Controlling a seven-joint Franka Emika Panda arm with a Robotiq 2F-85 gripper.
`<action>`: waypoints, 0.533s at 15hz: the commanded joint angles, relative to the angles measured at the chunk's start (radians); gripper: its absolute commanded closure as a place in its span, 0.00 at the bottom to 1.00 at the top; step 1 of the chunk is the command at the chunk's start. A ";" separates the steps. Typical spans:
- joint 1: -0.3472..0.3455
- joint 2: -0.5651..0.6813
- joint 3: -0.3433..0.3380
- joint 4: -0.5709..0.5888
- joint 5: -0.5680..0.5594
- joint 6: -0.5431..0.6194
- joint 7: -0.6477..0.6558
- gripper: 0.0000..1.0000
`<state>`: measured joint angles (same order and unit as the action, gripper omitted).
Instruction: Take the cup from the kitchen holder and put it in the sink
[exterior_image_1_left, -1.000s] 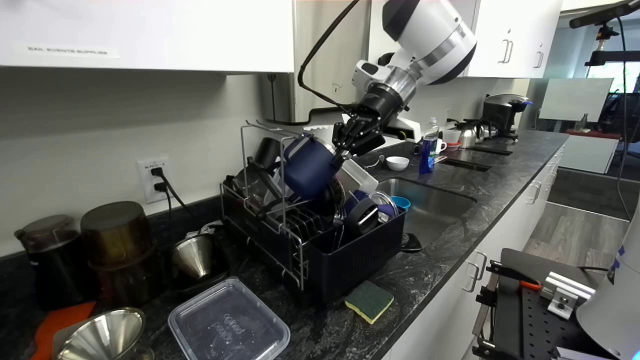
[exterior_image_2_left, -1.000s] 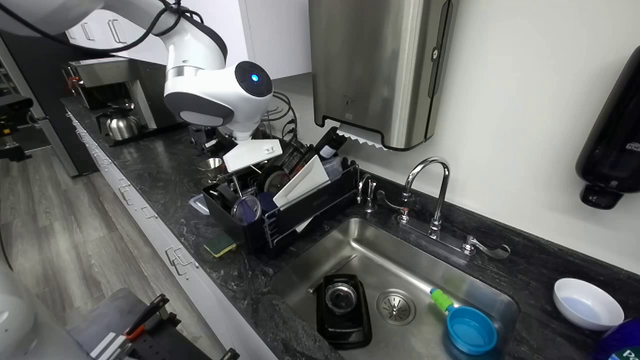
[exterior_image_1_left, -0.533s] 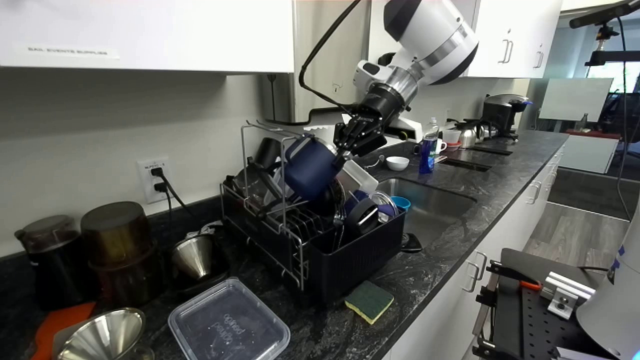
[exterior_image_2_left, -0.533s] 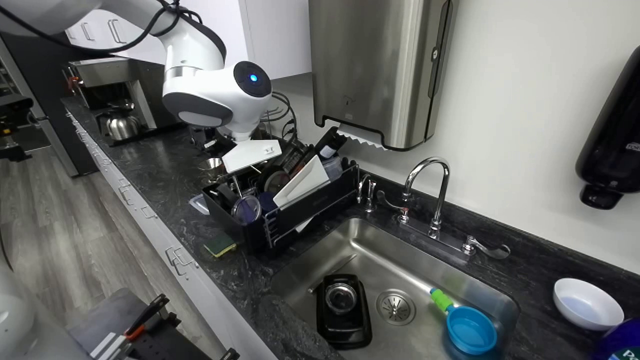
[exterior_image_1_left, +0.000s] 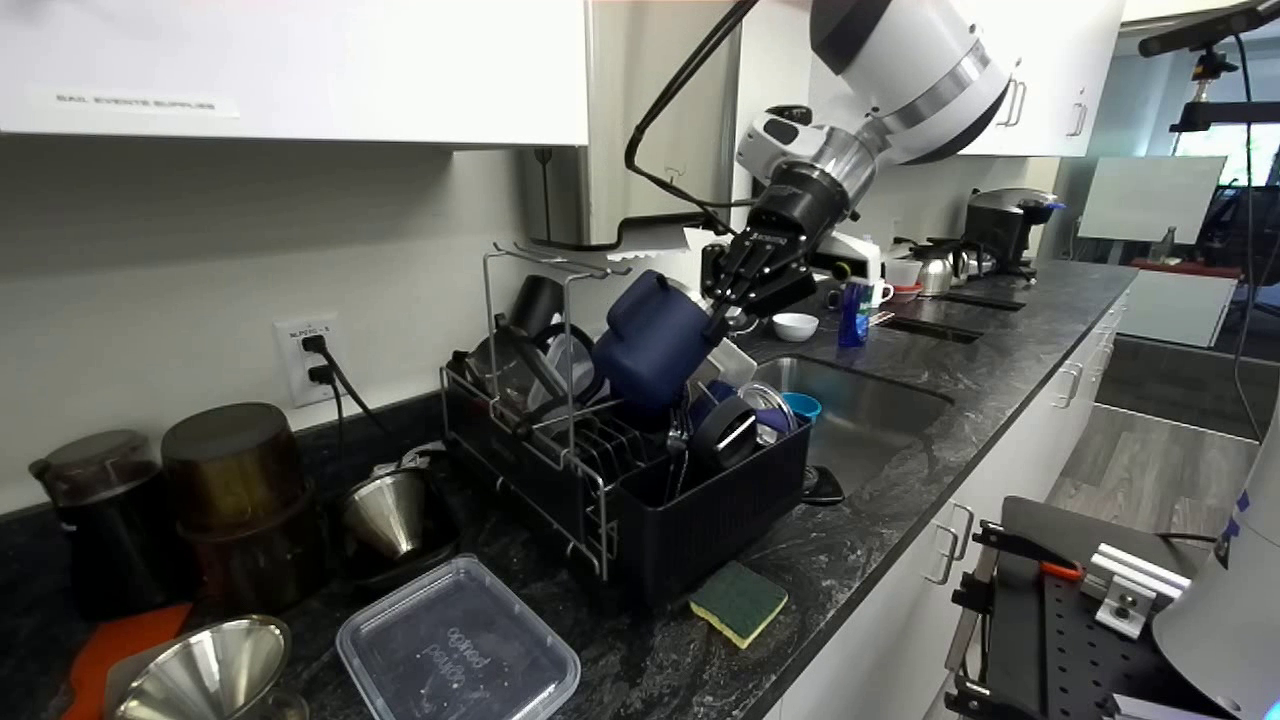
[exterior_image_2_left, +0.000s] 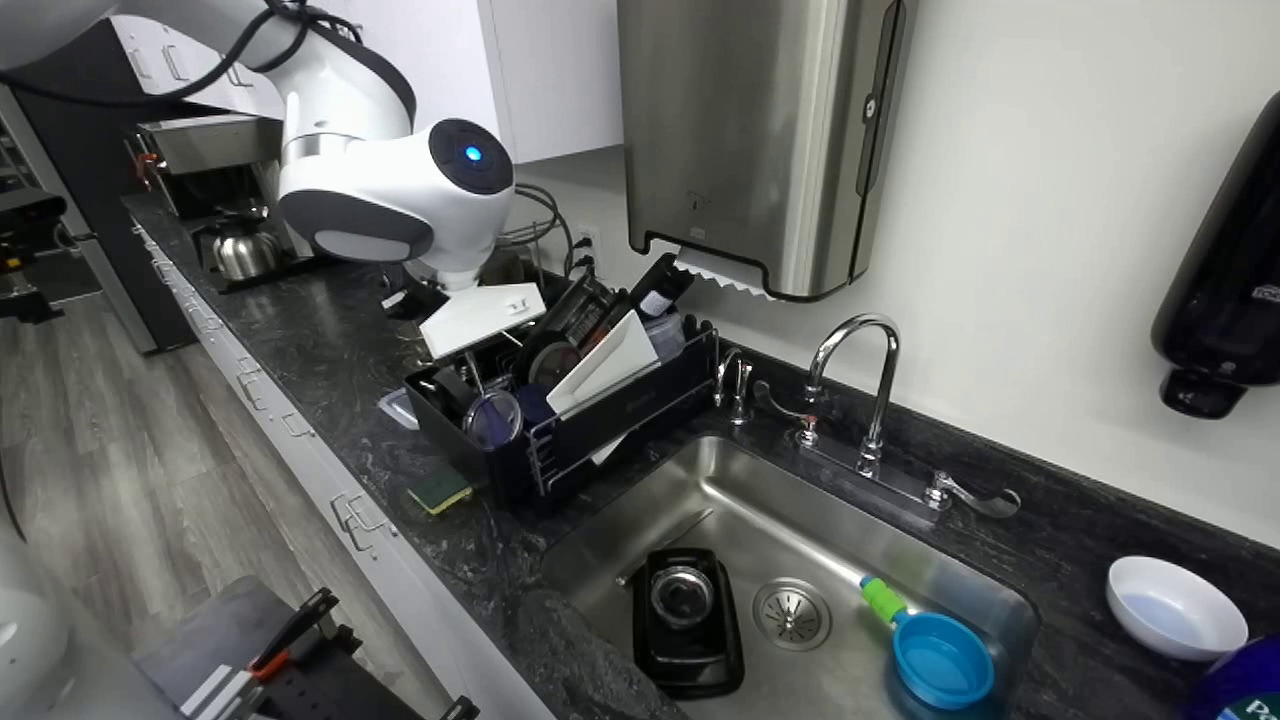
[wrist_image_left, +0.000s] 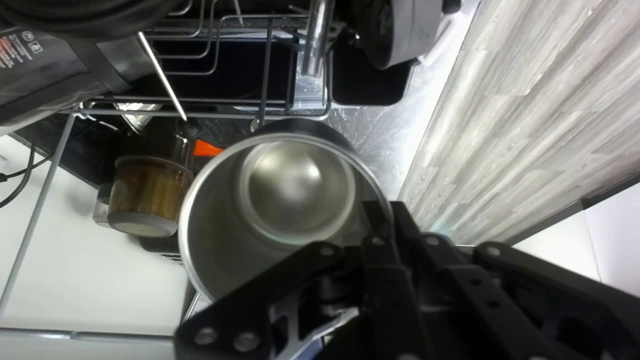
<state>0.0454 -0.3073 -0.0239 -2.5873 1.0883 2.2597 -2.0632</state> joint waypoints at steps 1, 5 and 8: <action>-0.004 -0.057 0.006 -0.050 -0.024 0.005 -0.039 0.98; -0.009 -0.100 0.006 -0.087 -0.061 0.025 -0.035 0.98; -0.030 -0.149 0.008 -0.114 -0.151 0.067 0.010 0.98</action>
<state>0.0390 -0.3926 -0.0244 -2.6648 1.0001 2.2810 -2.0728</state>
